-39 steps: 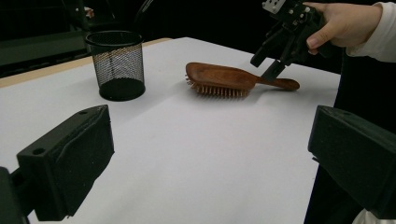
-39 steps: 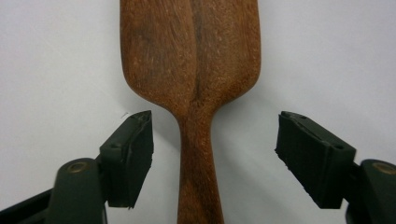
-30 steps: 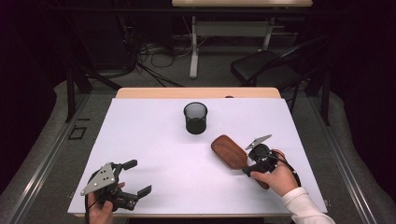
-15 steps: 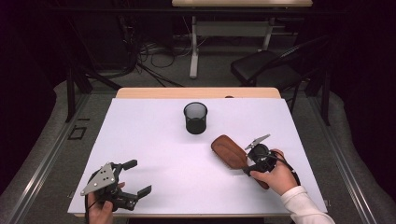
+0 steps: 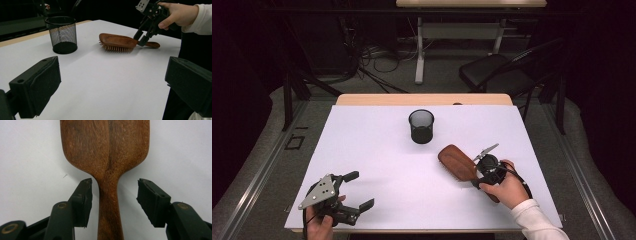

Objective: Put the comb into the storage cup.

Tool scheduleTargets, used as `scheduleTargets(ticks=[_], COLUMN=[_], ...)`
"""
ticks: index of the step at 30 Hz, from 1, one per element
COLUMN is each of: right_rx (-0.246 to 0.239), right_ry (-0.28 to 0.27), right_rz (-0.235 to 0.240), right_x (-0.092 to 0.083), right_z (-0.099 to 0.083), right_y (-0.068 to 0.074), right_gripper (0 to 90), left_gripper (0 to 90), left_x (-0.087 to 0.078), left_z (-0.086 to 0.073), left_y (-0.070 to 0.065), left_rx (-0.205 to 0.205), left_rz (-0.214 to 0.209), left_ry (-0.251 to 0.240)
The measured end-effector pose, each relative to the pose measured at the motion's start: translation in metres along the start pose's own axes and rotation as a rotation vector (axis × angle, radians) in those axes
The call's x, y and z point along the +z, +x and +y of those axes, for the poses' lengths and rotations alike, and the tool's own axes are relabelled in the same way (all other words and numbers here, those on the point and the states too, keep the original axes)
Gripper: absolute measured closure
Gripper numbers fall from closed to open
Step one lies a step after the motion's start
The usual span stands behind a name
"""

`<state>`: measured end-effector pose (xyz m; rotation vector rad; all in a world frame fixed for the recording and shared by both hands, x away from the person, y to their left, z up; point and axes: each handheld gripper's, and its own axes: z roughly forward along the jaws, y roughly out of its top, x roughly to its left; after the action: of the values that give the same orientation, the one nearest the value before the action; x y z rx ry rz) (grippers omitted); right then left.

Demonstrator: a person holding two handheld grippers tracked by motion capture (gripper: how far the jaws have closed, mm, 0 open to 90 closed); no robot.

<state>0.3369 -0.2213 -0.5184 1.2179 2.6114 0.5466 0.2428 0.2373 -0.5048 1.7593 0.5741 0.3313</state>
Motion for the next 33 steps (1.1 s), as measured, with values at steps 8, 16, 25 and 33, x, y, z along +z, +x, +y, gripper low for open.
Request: scheduleTargets(ticks=[8,16,25,33], right_rx=[-0.023,-0.034,-0.022,-0.027], right_ry=[0.020,0.052,0.038,0.050], right_rz=[0.003,0.004,0.011,0.014], right_x=[0.003,0.009,0.012,0.011], right_z=[0.001,0.004,0.003,0.002], right_y=[0.001,0.000,0.002,0.001], right_gripper=[48.9,53.3,58.7,60.5], left_gripper=[0.3,0.3,0.3,0.3], left_x=[0.000,0.000,0.000,0.000], left_z=[0.000,0.000,0.000,0.000], left_y=[0.000,0.000,0.000,0.000], left_rx=[0.001,0.000,0.000,-0.001], left_rz=[-0.001,-0.002,0.000,0.001], left_ry=[0.005,0.006,0.003,0.002])
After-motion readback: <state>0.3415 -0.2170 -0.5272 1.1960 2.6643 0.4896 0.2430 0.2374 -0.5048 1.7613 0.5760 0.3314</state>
